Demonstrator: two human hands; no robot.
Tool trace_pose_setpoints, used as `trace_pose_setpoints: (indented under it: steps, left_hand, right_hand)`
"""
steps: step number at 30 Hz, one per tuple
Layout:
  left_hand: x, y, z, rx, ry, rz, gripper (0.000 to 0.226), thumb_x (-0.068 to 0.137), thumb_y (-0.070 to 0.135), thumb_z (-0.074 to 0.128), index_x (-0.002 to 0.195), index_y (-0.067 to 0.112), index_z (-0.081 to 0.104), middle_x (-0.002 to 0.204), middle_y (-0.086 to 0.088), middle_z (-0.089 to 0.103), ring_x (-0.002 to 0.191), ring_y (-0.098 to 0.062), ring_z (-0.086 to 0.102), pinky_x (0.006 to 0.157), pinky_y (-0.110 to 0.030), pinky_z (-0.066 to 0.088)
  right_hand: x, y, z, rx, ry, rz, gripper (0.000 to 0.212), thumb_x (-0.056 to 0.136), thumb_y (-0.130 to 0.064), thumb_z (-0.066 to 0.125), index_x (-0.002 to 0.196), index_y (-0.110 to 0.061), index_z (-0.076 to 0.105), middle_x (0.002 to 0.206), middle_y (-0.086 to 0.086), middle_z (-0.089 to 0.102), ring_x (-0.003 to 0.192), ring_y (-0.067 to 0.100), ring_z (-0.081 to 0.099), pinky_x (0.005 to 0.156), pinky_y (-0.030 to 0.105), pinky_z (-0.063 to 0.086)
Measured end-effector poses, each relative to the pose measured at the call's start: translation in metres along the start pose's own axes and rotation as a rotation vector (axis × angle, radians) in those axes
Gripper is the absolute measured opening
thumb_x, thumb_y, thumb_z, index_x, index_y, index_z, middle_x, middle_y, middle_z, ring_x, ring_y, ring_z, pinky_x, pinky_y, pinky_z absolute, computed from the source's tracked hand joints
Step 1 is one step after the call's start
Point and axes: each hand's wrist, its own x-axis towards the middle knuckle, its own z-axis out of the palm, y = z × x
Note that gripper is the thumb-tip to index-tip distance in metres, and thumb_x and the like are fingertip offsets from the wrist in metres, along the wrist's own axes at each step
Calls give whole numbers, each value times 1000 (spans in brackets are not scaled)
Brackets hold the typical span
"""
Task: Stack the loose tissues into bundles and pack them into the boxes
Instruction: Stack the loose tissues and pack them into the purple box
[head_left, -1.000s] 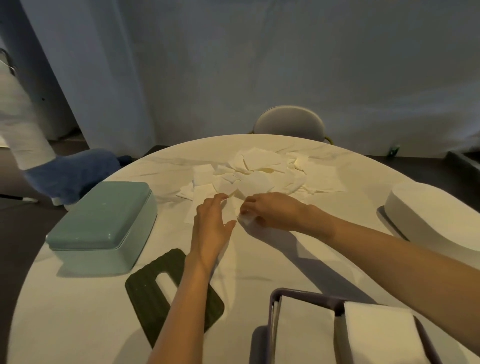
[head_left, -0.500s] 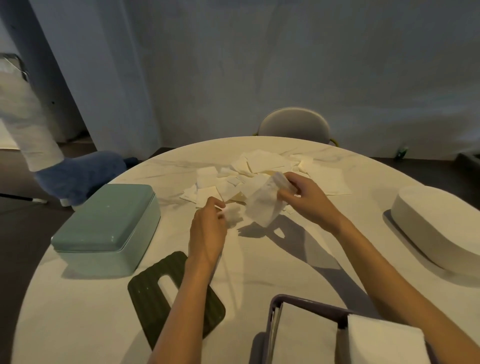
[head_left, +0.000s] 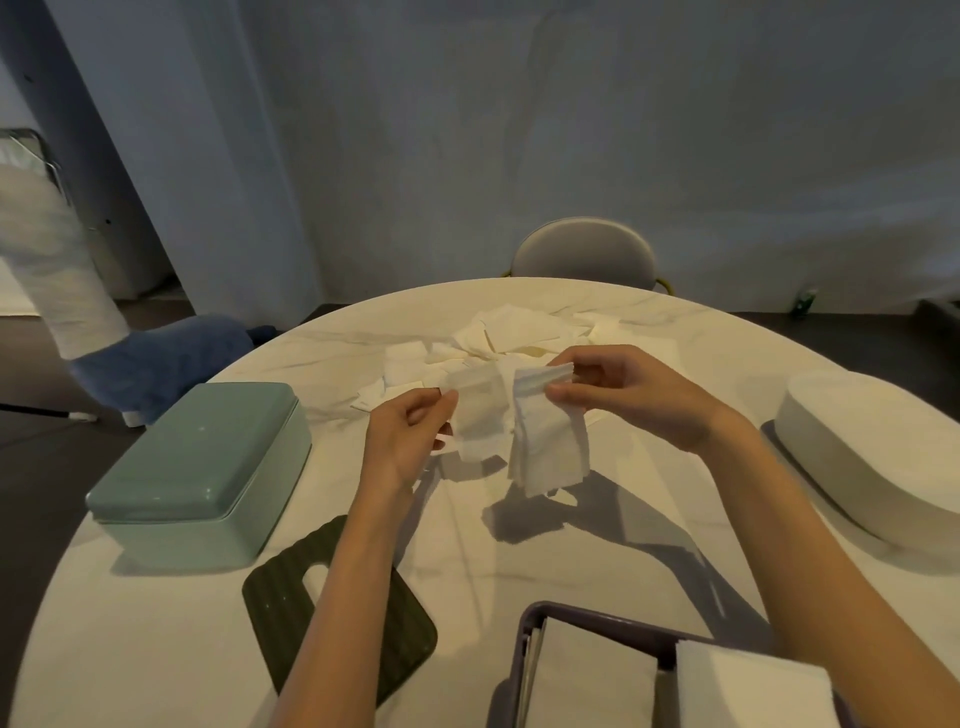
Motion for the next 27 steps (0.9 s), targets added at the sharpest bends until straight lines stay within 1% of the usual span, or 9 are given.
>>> trace_pose_setpoints:
  steps: [3, 6, 9, 13, 15, 19, 21, 25, 27]
  left_hand:
    - [-3, 3, 5, -44, -48, 12, 22, 100, 27, 65, 112, 12, 76, 103, -5, 77, 89, -24, 71, 72, -27, 60]
    - [-6, 5, 10, -45, -46, 21, 25, 102, 29, 61, 117, 15, 74, 113, -4, 75, 99, -23, 71, 79, -30, 63]
    - [-9, 6, 12, -27, -15, 92, 19, 101, 26, 63, 109, 19, 78, 104, 3, 77, 95, -20, 72, 80, -32, 64]
    - [-6, 3, 8, 147, -1, 262, 13, 96, 25, 71, 103, 18, 79, 98, 7, 78, 91, -13, 71, 81, -30, 62]
    - [-5, 4, 8, 219, 7, 323, 14, 94, 27, 73, 103, 19, 79, 99, 8, 77, 91, -8, 69, 83, -25, 61]
    - [-8, 8, 10, 410, 3, 466, 13, 94, 33, 72, 103, 25, 79, 96, 16, 73, 88, -2, 66, 74, -8, 54]
    - [-10, 11, 11, 460, 10, 474, 13, 95, 36, 71, 103, 29, 78, 96, 19, 72, 87, -3, 66, 72, -4, 50]
    - [-12, 13, 14, 194, 21, 352, 12, 94, 32, 72, 102, 26, 78, 98, 16, 75, 91, -1, 67, 74, -10, 55]
    - [-12, 12, 15, 163, 30, 309, 13, 94, 33, 72, 103, 25, 79, 99, 16, 75, 91, 2, 67, 76, -12, 56]
  right_hand:
    - [-2, -1, -1, -42, -40, -5, 29, 83, -42, 70, 108, -28, 73, 100, -19, 72, 104, 4, 66, 89, 18, 55]
    - [-1, 1, -2, -88, -38, 18, 30, 83, -45, 70, 109, -30, 73, 101, -21, 71, 105, 3, 66, 94, 22, 56]
    - [-1, 1, -3, -132, -51, 28, 33, 82, -48, 70, 111, -31, 73, 106, -20, 72, 107, 5, 67, 97, 25, 56]
    - [-2, -3, -4, -141, -74, 17, 34, 82, -47, 71, 111, -30, 73, 108, -18, 72, 107, 7, 67, 96, 26, 57]
    - [-4, -6, -5, -113, -83, 1, 31, 84, -43, 72, 111, -28, 74, 106, -15, 72, 106, 9, 68, 93, 25, 57]
    - [-4, -7, -4, -109, -85, -1, 31, 84, -42, 72, 109, -25, 75, 102, -12, 73, 102, 12, 68, 90, 25, 57]
    - [-4, -8, -4, -178, -96, 3, 33, 80, -47, 71, 108, -29, 75, 102, -17, 73, 103, 9, 68, 92, 24, 57]
    - [-5, -6, -5, -178, -100, 10, 26, 84, -42, 73, 107, -31, 74, 104, -20, 72, 105, 5, 67, 90, 19, 56]
    - [-4, -4, -6, -220, -85, 9, 20, 86, -40, 74, 105, -33, 74, 102, -20, 72, 102, 3, 67, 89, 19, 57]
